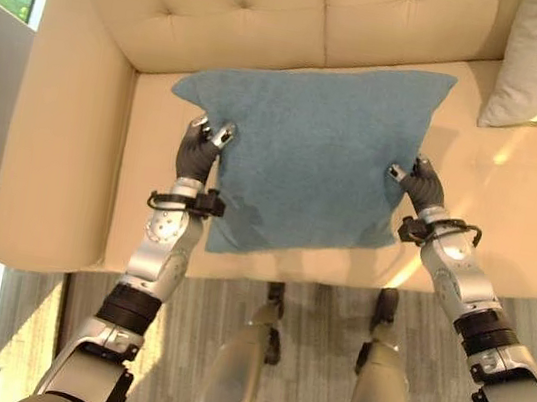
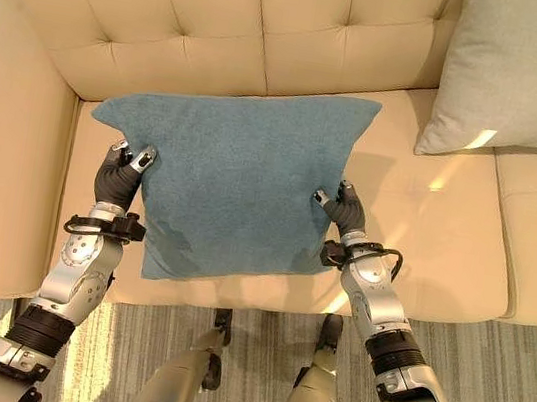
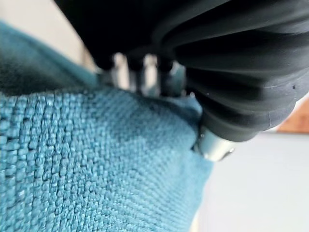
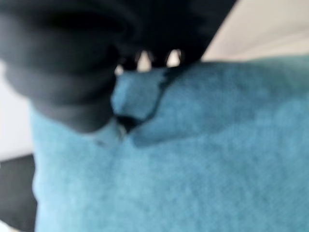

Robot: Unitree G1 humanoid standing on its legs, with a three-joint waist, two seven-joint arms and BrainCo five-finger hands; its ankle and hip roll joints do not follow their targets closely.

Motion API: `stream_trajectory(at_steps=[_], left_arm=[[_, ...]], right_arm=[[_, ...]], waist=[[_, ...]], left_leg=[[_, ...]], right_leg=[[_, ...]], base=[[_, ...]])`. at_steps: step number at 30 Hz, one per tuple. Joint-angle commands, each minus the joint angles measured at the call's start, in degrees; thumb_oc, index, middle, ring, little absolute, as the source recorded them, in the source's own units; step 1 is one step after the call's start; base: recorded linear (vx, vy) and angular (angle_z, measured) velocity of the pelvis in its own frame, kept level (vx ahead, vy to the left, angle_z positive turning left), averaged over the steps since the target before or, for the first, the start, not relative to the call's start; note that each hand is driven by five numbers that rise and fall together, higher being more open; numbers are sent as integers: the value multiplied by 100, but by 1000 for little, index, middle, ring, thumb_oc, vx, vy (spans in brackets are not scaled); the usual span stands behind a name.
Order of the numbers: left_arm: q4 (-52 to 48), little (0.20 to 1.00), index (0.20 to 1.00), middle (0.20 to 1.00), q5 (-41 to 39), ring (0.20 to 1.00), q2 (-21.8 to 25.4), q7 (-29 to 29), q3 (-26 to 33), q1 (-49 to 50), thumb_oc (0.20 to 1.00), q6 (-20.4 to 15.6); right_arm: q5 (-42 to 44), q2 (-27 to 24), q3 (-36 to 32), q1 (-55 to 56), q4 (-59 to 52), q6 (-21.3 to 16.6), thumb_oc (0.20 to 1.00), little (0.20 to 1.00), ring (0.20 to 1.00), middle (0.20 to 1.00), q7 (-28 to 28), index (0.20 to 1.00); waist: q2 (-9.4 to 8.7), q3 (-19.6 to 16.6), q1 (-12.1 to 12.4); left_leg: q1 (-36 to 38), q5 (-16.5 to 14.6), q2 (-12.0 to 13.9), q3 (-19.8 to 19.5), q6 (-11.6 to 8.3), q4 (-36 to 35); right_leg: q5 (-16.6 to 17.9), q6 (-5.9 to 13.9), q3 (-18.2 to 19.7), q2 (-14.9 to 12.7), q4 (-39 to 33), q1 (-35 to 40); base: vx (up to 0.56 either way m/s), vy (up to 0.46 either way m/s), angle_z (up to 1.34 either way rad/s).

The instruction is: Pick up all the scattered cushions and arrange them neatly on the sofa.

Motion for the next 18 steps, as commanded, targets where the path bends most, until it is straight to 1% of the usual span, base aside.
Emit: stream_trajectory(at_steps=[1, 2, 3, 5, 6, 8, 9, 13, 14, 18], left_arm=[[-432, 200, 200, 200, 23, 200, -43, -89, -206, -448, 200, -373], [-342, 200, 200, 200, -53, 200, -129, -4, -236, -447, 200, -341], [-98, 200, 200, 200, -147, 200, -279, 199, -316, -540, 200, -342], [-28, 200, 200, 200, -104, 200, -292, 284, -360, -608, 200, -351], [102, 200, 200, 200, -41, 200, -283, 436, -481, -804, 200, -345], [217, 200, 200, 200, 27, 200, -235, 554, -570, -1022, 200, -325], [220, 200, 200, 200, 27, 200, -233, 555, -570, -1030, 200, -326], [355, 200, 200, 200, 255, 200, -37, 862, -793, -1695, 200, -309], [359, 200, 200, 200, 255, 200, -34, 862, -793, -1706, 200, -310], [681, 200, 200, 200, 536, 200, 207, 1080, -1022, -2476, 200, -283]], right_arm=[[-188, 519, 261, -415, -1051, -632, 200, 200, 200, 200, 124, 200], [-154, 583, 191, -407, -1071, -655, 200, 200, 200, 200, 11, 200], [-75, 713, 88, -413, -1023, -715, 200, 200, 200, 200, -200, 200], [-79, 750, 39, -429, -1013, -744, 200, 200, 200, 200, -300, 200], [-139, 797, -3, -523, -1017, -784, 200, 200, 200, 200, -507, 200], [-224, 773, -37, -693, -998, -787, 200, 200, 200, 200, -710, 200], [-224, 773, -39, -700, -997, -787, 200, 200, 200, 200, -711, 200], [-477, 719, 9, -1283, -963, -760, 200, 200, 200, 200, -1110, 200], [-477, 719, 6, -1293, -960, -760, 200, 200, 200, 200, -1111, 200], [-778, 551, 87, -1944, -716, -701, 200, 200, 200, 200, -1451, 200]], waist=[[-425, -279, 31], [-453, -307, 12], [-513, -353, -32], [-541, -368, -47], [-603, -409, -80], [-656, -437, -94], [-660, -443, -95], [-776, -475, -114], [-780, -481, -116], [-860, -466, -133]], left_leg=[[137, -480, 184, 35, -501, 225], [171, -490, 197, 31, -498, 227], [247, -512, 211, 18, -489, 219], [274, -521, 219, 10, -488, 213], [313, -537, 230, -9, -487, 208], [341, -551, 249, -10, -488, 209], [322, -533, 244, -10, -485, 205], [288, -587, 266, -19, -487, 264], [265, -567, 260, -20, -483, 262], [54, -576, 252, -87, -491, 327]], right_leg=[[-264, -173, 193, 179, -14, 16], [-273, -177, 185, 185, -13, 57], [-287, -179, 175, 198, -24, 138], [-296, -180, 177, 202, -29, 169], [-306, -179, 176, 220, -48, 220], [-306, -173, 169, 230, -62, 250], [-287, -173, 170, 227, -72, 235], [-302, -169, 161, 249, -72, 242], [-282, -170, 162, 244, -80, 223], [-264, -168, 168, 251, -49, 87]], base=[[0, 0, 0], [40, 22, -1], [51, 27, -2], [33, 13, -1], [0, 0, 0], [18, 4, 1], [0, 0, 0], [5, 5, -4], [9, -3, -4], [-2, 0, -1]])
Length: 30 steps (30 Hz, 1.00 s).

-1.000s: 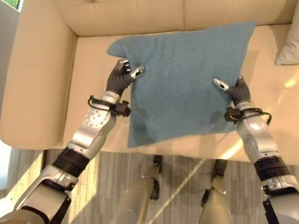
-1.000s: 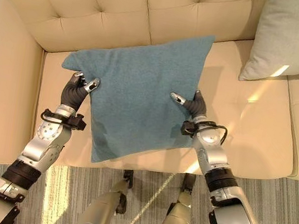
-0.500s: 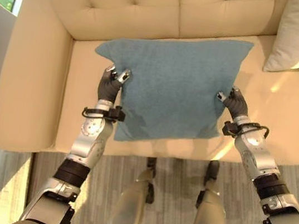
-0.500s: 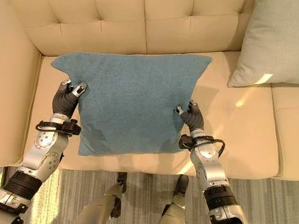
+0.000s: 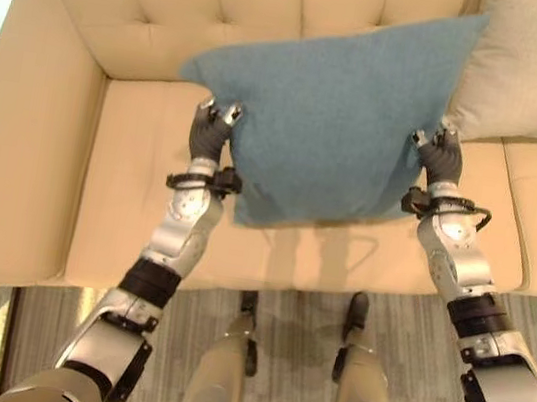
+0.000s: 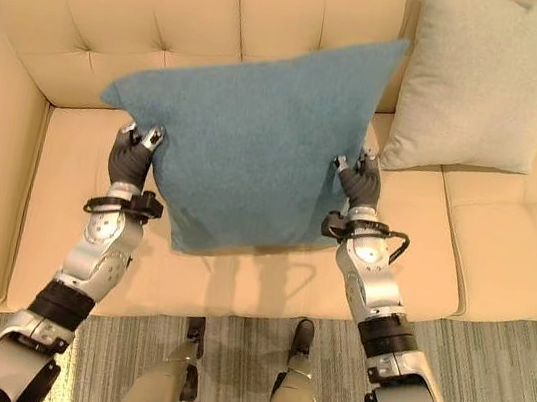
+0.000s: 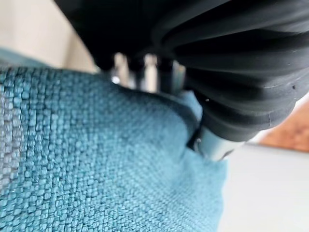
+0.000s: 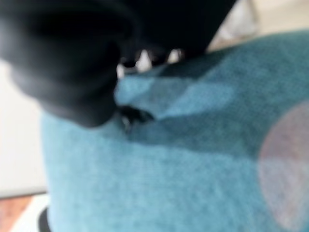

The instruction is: Pick up all the scattered cushions and arrange them neatly on the sofa.

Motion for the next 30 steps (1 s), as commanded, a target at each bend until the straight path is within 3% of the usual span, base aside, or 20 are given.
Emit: stream_trajectory(at_steps=[1, 4, 6, 11, 16, 22, 30], left_arm=[[-45, 200, 200, 200, 496, 200, 195, -83, -589, -984, 200, -335], [374, 200, 200, 200, 681, 200, 374, 96, -802, -1743, 200, -307], [382, 200, 200, 200, 679, 200, 375, 95, -803, -1755, 200, -311], [1774, 200, 200, 200, 949, 200, 734, 361, -1445, -3732, 200, -293], [2311, 200, 200, 200, 864, 200, 877, 393, -1742, -4660, 200, -340], [2373, 200, 200, 200, 668, 200, 1022, 382, -1855, -5052, 200, -416], [2149, 200, 200, 200, 553, 200, 1011, 355, -1635, -4639, 200, -492]], right_arm=[[-456, 317, 382, -1051, -456, -623, 200, 200, 200, 200, 65, 200], [-672, 203, 490, -1715, -44, -551, 200, 200, 200, 200, -225, 200], [-670, 202, 489, -1726, -37, -555, 200, 200, 200, 200, -224, 200], [-752, 7, 947, -3296, 1233, -562, 200, 200, 200, 200, -622, 200], [-458, -73, 1109, -4027, 1686, -665, 200, 200, 200, 200, -691, 200], [-300, -180, 1336, -4395, 1907, -647, 200, 200, 200, 200, -590, 200], [-405, -320, 1462, -4401, 1973, -550, 200, 200, 200, 200, -542, 200]], waist=[[-387, -248, 44], [-420, -201, 58], [-421, -195, 58], [-449, -149, 110], [-482, -210, 119], [-486, -304, 157], [-434, -264, 294]], left_leg=[[-88, -597, 111, -57, -428, 372], [-229, -557, 108, -102, -441, 331], [-231, -556, 108, -102, -441, 332], [-441, -232, 105, -142, -532, -150], [-746, -173, 80, -209, -597, -257], [-1034, -119, 46, -262, -646, -257], [-1423, -15, -1, -325, -716, -257]], right_leg=[[-325, -59, 172, 89, 63, -77], [-290, -42, 167, 96, 61, -200], [-290, -42, 166, 96, 62, -203], [-54, 70, 131, 172, -274, -442], [142, 177, 91, 256, -587, -684], [210, 272, 81, 263, -603, -986], [240, 298, -40, 215, -603, -1315]], base=[[0, 0, 0], [22, 12, 6], [11, 5, 9], [50, 17, 4], [37, 0, 0], [58, 12, -1], [26, 15, 2]])
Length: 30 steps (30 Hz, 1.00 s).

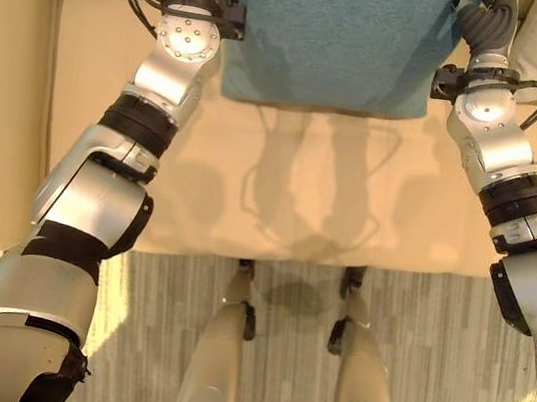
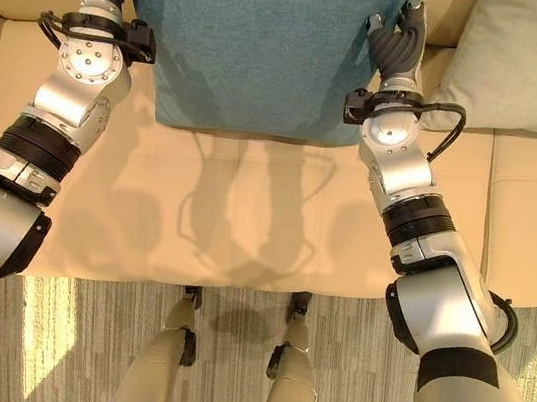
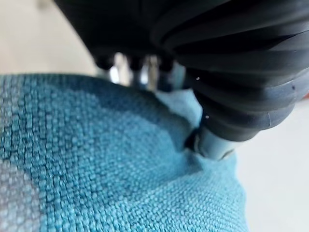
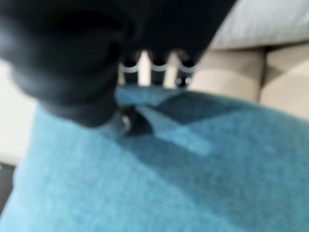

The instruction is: Pick up all the scattered cushions and arrange them neatly on the sofa.

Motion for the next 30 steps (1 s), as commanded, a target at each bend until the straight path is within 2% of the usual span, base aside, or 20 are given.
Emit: stream_trajectory(at_steps=[1, 10, 11, 12, 15, 19, 20, 24, 28, 30], left_arm=[[-518, 200, 200, 200, 116, 200, -151, -173, -280, -550, 200, -605], [-263, 200, 200, 200, 104, 200, -72, -214, -156, -297, 200, -568], [-184, 423, 423, 423, 87, 423, -98, -181, -132, -300, 423, -557], [78, 1000, 1000, 1000, 82, 1000, -157, -124, -148, -414, 1000, -506], [426, 1000, 1000, 1000, 29, 1000, -110, -83, -268, -800, 1000, -435], [230, 1000, 1000, 1000, 117, 1000, 210, -104, -261, -763, 1000, -387], [114, 1000, 1000, 1000, 187, 1000, 471, -178, -235, -630, 1000, -369], [-311, 1000, 1000, 1000, 397, 1000, 1029, -284, 27, -87, 1000, -355], [-747, 1000, 1000, 1000, 434, 1000, 1258, -355, 280, 393, 1000, -364], [-1361, 1000, 1000, 1000, 361, 1000, 1494, -549, 811, 1281, 1000, -448]], right_arm=[[-275, 370, 176, -1051, -251, -606, 200, 200, 200, 200, 328, 200], [-493, 213, 239, -1000, 79, -487, 200, 200, 200, 200, 349, 200], [-540, 175, 252, -1024, 143, -469, 288, 288, 288, 288, 292, 288], [-702, 71, 372, -1161, 392, -390, 1000, 1000, 1000, 1000, 189, 1000], [-807, -212, 626, -1478, 815, -187, 1000, 1000, 1000, 1000, 76, 1000], [-845, -528, 445, -1217, 652, -86, 1000, 1000, 1000, 1000, 56, 1000], [-875, -740, 291, -957, 544, -129, 1000, 1000, 1000, 1000, 78, 1000], [-938, -1185, -293, -182, 251, -223, 1000, 1000, 1000, 1000, 38, 1000], [-1080, -1415, -633, 352, -82, -226, 1000, 1000, 1000, 1000, 23, 1000], [-1197, -1665, -1232, 1282, -517, -257, 1000, 1000, 1000, 1000, 117, 1000]], waist=[[-352, -203, 174], [-385, -184, 202], [-387, -198, 196], [-403, -213, 175], [-440, -195, 168], [-462, -208, 157], [-479, -255, 149], [-471, -398, 107], [-472, -475, 93], [-490, -577, 71]], left_leg=[[141, -170, -56, -178, -705, -174], [-288, -68, -47, -297, -724, -174], [-309, -61, -49, -297, -728, -174], [-334, -60, -44, -291, -745, -174], [-340, -36, -38, -285, -784, -174], [-242, -68, -42, -286, -798, -174], [-150, -86, -33, -267, -806, -174], [123, -169, -21, -212, -810, -174], [277, -216, -14, -195, -805, -174], [527, -294, 6, -174, -790, -174]], right_leg=[[-41, 362, 120, 112, -155, -44], [1, 389, 151, 125, -155, -456], [-5, 388, 160, 124, -155, -473], [-3, 394, 142, 124, -155, -493], [42, 412, 77, 112, -155, -470], [22, 416, 5, 105, -155, -336], [8, 413, -32, 100, -155, -235], [-40, 409, -107, 86, -155, 55], [-77, 404, -138, 93, -155, 214], [-155, 382, -187, 89, -155, 479]], base=[[0, 0, 0], [-6, -8, 2], [0, 0, 0], [-6, -36, 5], [-19, -43, 12], [2, -12, 7], [0, 0, 0], [6, -5, 2], [15, -3, 6], [34, -16, 3]])
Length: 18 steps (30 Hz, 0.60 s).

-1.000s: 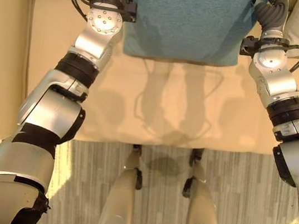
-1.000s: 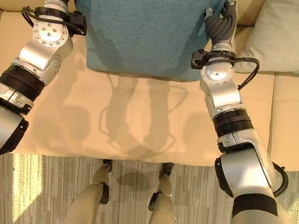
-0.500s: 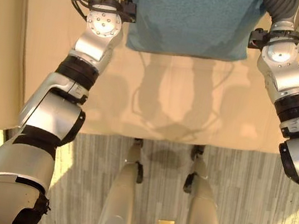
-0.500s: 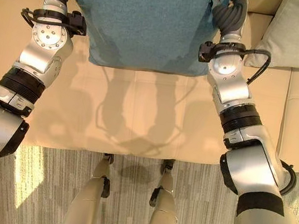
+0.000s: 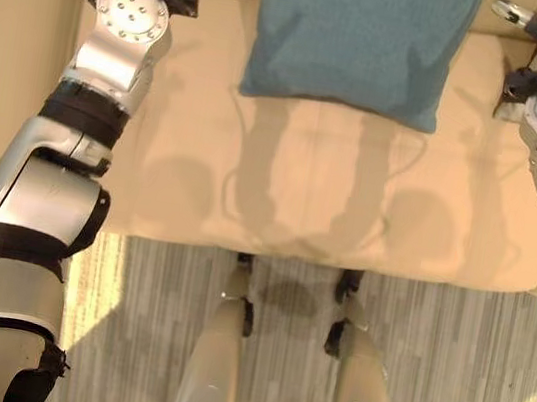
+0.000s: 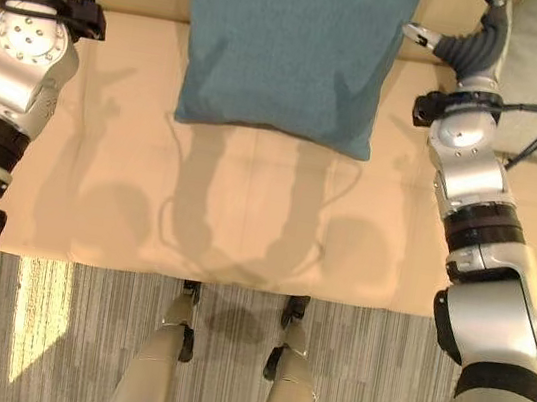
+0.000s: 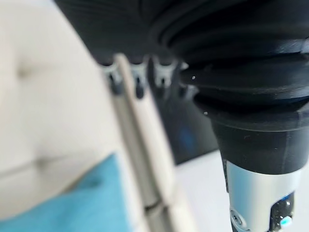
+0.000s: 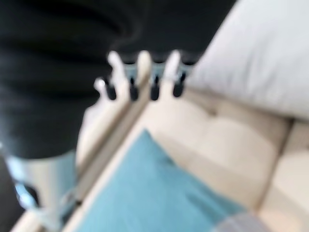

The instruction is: Pick up all the scattered cushions and arrange them neatly on the sofa.

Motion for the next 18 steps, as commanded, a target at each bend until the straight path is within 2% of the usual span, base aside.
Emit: stream_trajectory(at_steps=[1, 3, 4, 5, 6, 7, 8, 9, 10, 12, 13, 14, 15, 18], left_arm=[[-489, 1000, 1000, 1000, 135, 1000, 183, -303, 679, 1018, 1000, -331], [-1277, 1000, 1000, 1000, 180, 1000, 194, -565, 1465, 2431, 1000, -360], [-1325, 1000, 1000, 1000, 189, 1000, 189, -565, 1485, 2487, 1000, -343], [-1603, 1000, 1000, 1000, 166, 1000, 158, -701, 1803, 3034, 1000, -376], [-1986, 1000, 1000, 1000, 137, 1000, -5, -989, 2210, 3911, 1000, -342], [-2020, 1000, 1000, 1000, 138, 1000, -8, -995, 2226, 3952, 1000, -331], [-2168, 1000, 1000, 1000, 140, 1000, -86, -1174, 2424, 4399, 1000, -328], [-2393, 1000, 1000, 1000, 123, 1000, -432, -1431, 2685, 5218, 1000, -246], [-2416, 1000, 1000, 1000, 125, 1000, -437, -1434, 2692, 5243, 1000, -238], [-2254, 1000, 1000, 1000, 211, 1000, -945, -1822, 2865, 6247, 1000, -25], [-2263, 1000, 1000, 1000, 211, 1000, -946, -1825, 2867, 6258, 1000, -23], [-2188, 1000, 1000, 1000, 378, 1000, -1048, -1919, 2878, 6499, 1000, 27], [-1574, 1000, 1000, 1000, 870, 1000, -1378, -2117, 2765, 7026, 1000, 228], [-1164, 1000, 1000, 1000, 1320, 1000, -1492, -2222, 2568, 7269, 1000, 311]], right_arm=[[-353, -249, -735, 919, -384, -343, 1000, 1000, 1000, 1000, 32, 1000], [-531, -274, -1498, 2212, -1071, -411, 1000, 1000, 1000, 1000, 216, 1000], [-541, -267, -1527, 2274, -1120, -396, 1000, 1000, 1000, 1000, 219, 1000], [-604, -217, -1793, 2759, -1360, -429, 1000, 1000, 1000, 1000, 337, 1000], [-728, -65, -2162, 3570, -1732, -445, 1000, 1000, 1000, 1000, 596, 1000], [-733, -58, -2179, 3612, -1767, -434, 1000, 1000, 1000, 1000, 602, 1000], [-793, 15, -2368, 4027, -1956, -451, 1000, 1000, 1000, 1000, 778, 1000], [-922, 249, -2688, 4738, -2210, -486, 1000, 1000, 1000, 1000, 986, 1000], [-926, 254, -2699, 4767, -2234, -478, 1000, 1000, 1000, 1000, 989, 1000], [-1039, 727, -3048, 5649, -2265, -477, 1000, 1000, 1000, 1000, 1279, 1000], [-1042, 731, -3053, 5664, -2278, -473, 1000, 1000, 1000, 1000, 1281, 1000], [-1108, 852, -3131, 5875, -2244, -464, 1000, 1000, 1000, 1000, 1372, 1000], [-1356, 1152, -3163, 6371, -1969, -400, 1000, 1000, 1000, 1000, 1557, 1000], [-1548, 1286, -3088, 6642, -1792, -359, 1000, 1000, 1000, 1000, 1620, 1000]], waist=[[-378, -600, 47], [-388, -695, 23], [-392, -713, 19], [-396, -716, 22], [-393, -757, 5], [-396, -762, 1], [-396, -773, -10], [-378, -798, -44], [-380, -798, -47], [-319, -822, -106], [-323, -824, -108], [-299, -857, -133], [-245, -906, -208], [-213, -917, -231]], left_leg=[[477, -477, 10, 131, -676, -286], [812, -559, 50, 183, -657, -286], [800, -528, 39, 180, -649, -286], [939, -592, 71, 197, -649, -286], [1176, -628, 95, 222, -637, -286], [1171, -601, 87, 218, -631, -286], [1305, -656, 110, 224, -625, -286], [1550, -696, 135, 246, -594, -286], [1546, -670, 127, 242, -587, -286], [1946, -736, 191, 307, -542, -286], [1938, -713, 184, 304, -536, -286], [2042, -726, 194, 332, -528, -286], [2373, -769, 226, 399, -488, -286], [2656, -868, 254, 460, -458, -286]], right_leg=[[-71, 281, 95, 77, -286, 178], [-146, 261, 88, 68, -286, 516], [-122, 261, 87, 58, -286, 507], [-179, 258, 61, 67, -286, 633], [-236, 246, 43, 72, -286, 881], [-215, 244, 41, 64, -286, 878], [-256, 245, 28, 73, -286, 1006], [-297, 231, 12, 51, -286, 1247], [-276, 230, 11, 44, -286, 1246], [-385, 184, -3, 72, -267, 1626], [-361, 182, -4, 67, -277, 1624], [-379, 179, -2, 67, -264, 1712], [-445, 153, 3, 94, -190, 1993], [-535, 147, 51, 114, -136, 2203]], base=[[39, -11, -2], [50, -18, -6], [58, -16, -4], [67, -9, -6], [68, -10, -7], [59, -13, -9], [45, -11, -6], [45, -11, -4], [0, 0, 0], [15, -6, 1], [0, 0, 0], [-13, 6, -5], [1, 4, -7], [10, 1, -4]])
